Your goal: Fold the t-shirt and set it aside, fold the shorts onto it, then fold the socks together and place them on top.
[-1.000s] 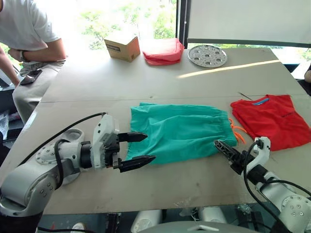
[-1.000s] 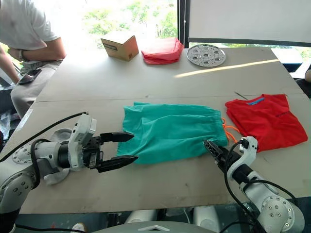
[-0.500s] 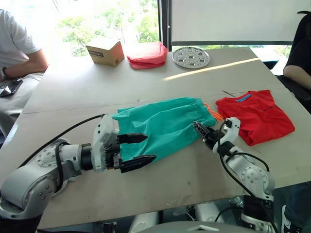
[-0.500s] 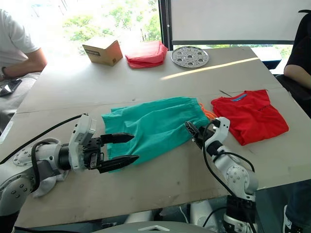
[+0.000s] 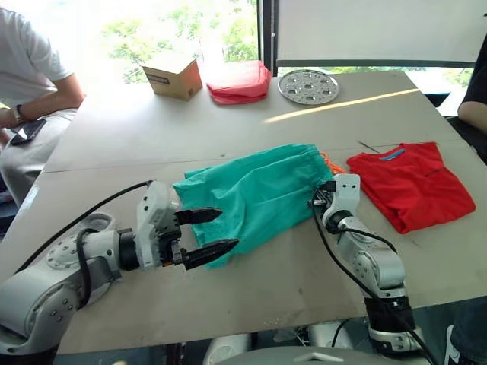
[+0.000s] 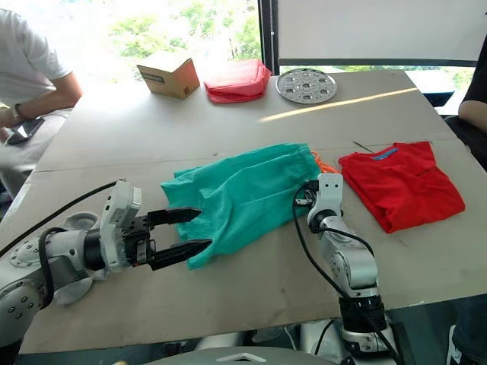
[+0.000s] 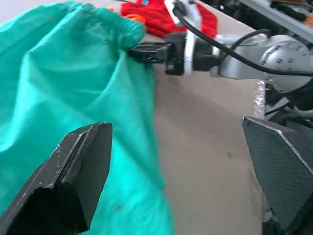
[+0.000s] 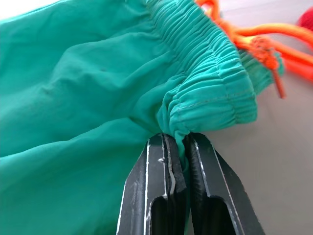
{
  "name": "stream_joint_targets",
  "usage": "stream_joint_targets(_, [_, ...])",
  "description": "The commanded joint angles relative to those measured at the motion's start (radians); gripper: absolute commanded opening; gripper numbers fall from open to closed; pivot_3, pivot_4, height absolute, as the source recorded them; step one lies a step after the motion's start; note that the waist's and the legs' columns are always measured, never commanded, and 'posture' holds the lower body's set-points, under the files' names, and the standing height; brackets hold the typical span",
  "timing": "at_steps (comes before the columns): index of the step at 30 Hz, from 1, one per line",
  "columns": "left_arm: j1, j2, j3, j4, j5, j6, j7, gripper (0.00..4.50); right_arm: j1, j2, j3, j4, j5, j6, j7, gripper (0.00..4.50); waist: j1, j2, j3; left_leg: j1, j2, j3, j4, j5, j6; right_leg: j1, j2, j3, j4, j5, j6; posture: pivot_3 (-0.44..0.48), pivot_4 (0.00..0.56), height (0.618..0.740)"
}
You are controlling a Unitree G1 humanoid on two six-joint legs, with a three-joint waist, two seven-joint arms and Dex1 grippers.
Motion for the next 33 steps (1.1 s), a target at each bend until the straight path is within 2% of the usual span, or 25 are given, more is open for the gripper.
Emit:
stream_joint_targets(1, [-0.010, -0.006, 0.010, 0.012, 0.020, -0.034, 0.001, 4.50, -0.029, -0.084, -0.018, -0.127, -0.110, -0.063, -0.011, 0.12, 0.004, 0.001, 0.001, 0.000, 0.000, 0.000, 0.000, 0.000, 0.000, 0.000, 0.000, 0.000, 0.000, 0.000, 0.001, 0.000, 0.150, 0.740])
stream_joint_targets(7, [-0.049, -0.005, -0.031, 0.069, 0.080, -0.071, -0.019, 4.50, -0.086, -0.293, 0.035, -0.160, -0.249, -0.223, 0.113, 0.12, 0.005, -0.001, 0.003, 0.000, 0.002, 0.001, -0.002, 0.002, -0.005, 0.000, 0.001, 0.000, -0.001, -0.002, 0.002, 0.000, 0.150, 0.740])
stream_joint_targets(10, [-0.059, -0.001, -0.045, 0.102, 0.105, -0.090, -0.039, 4.50, -0.095, -0.390, 0.106, -0.159, -0.299, -0.378, 0.231, 0.12, 0.004, -0.002, 0.005, 0.000, 0.002, 0.002, -0.002, 0.002, -0.004, 0.000, 0.002, 0.000, -0.002, -0.002, 0.002, 0.000, 0.150, 0.740])
stream_joint_targets(13, [-0.058, 0.014, -0.043, 0.145, 0.143, -0.122, -0.079, 4.50, -0.055, -0.557, 0.224, -0.133, -0.384, -0.620, 0.407, 0.12, 0.006, -0.003, 0.006, -0.001, 0.002, 0.002, -0.002, 0.001, -0.003, 0.000, 0.002, -0.001, -0.004, -0.002, 0.002, 0.000, 0.150, 0.740])
stream_joint_targets(15, [-0.056, 0.018, -0.042, 0.159, 0.158, -0.133, -0.093, 4.50, -0.031, -0.629, 0.263, -0.112, -0.402, -0.719, 0.487, 0.12, 0.008, -0.005, 0.007, -0.001, 0.003, 0.001, -0.002, 0.001, -0.004, 0.001, 0.002, -0.002, -0.006, -0.002, 0.002, 0.000, 0.150, 0.740])
stream_joint_targets(20, [-0.023, 0.012, -0.035, 0.150, 0.178, -0.149, -0.110, 4.50, 0.016, -0.731, 0.324, -0.082, -0.433, -0.917, 0.626, 0.12, 0.013, -0.009, 0.008, -0.002, 0.002, 0.002, -0.002, 0.002, -0.005, 0.002, 0.000, -0.001, -0.008, 0.000, -0.001, 0.000, 0.150, 0.740])
stream_joint_targets(24, [0.007, 0.002, -0.030, 0.122, 0.177, -0.151, -0.104, 4.50, 0.009, -0.720, 0.339, -0.052, -0.446, -0.913, 0.700, 0.12, 0.013, -0.010, 0.009, -0.002, 0.003, 0.002, -0.002, 0.001, -0.003, 0.002, 0.000, -0.001, -0.008, 0.000, -0.001, 0.000, 0.150, 0.740])
stream_joint_targets(27, [0.025, -0.005, -0.030, 0.097, 0.172, -0.150, -0.102, 4.50, -0.003, -0.715, 0.297, -0.064, -0.340, -0.814, 0.795, 1.07, 0.014, -0.010, 0.009, -0.002, 0.003, 0.001, -0.002, 0.000, -0.002, 0.002, 0.000, -0.001, -0.007, 0.000, -0.002, 0.000, 0.150, 0.740])
stream_joint_targets(29, [0.030, -0.007, -0.028, 0.085, 0.166, -0.146, -0.101, 4.50, 0.018, -0.732, 0.251, -0.103, -0.235, -0.726, 0.862, 2.08, 0.015, -0.010, 0.009, -0.002, 0.003, 0.000, -0.001, 0.000, -0.001, 0.002, 0.000, -0.001, -0.007, 0.000, -0.003, 0.000, 0.150, 0.740])
stream_joint_targets(31, [0.031, -0.011, -0.029, 0.075, 0.162, -0.149, -0.103, 4.50, 0.068, -0.787, 0.138, -0.230, 0.058, -0.516, 0.961, 3.12, 0.023, -0.009, 0.010, -0.003, 0.003, -0.001, -0.001, 0.000, -0.001, 0.002, 0.000, -0.001, -0.008, 0.000, -0.003, 0.000, 0.150, 0.740])
stream_joint_targets(33, [0.028, -0.015, -0.031, 0.072, 0.162, -0.152, -0.103, 4.50, 0.091, -0.812, 0.029, -0.339, 0.360, -0.292, 0.980, 3.99, 0.031, -0.009, 0.010, -0.005, 0.003, -0.003, 0.000, -0.001, 0.000, 0.002, -0.001, -0.001, -0.008, 0.000, -0.003, 0.000, 0.150, 0.740])
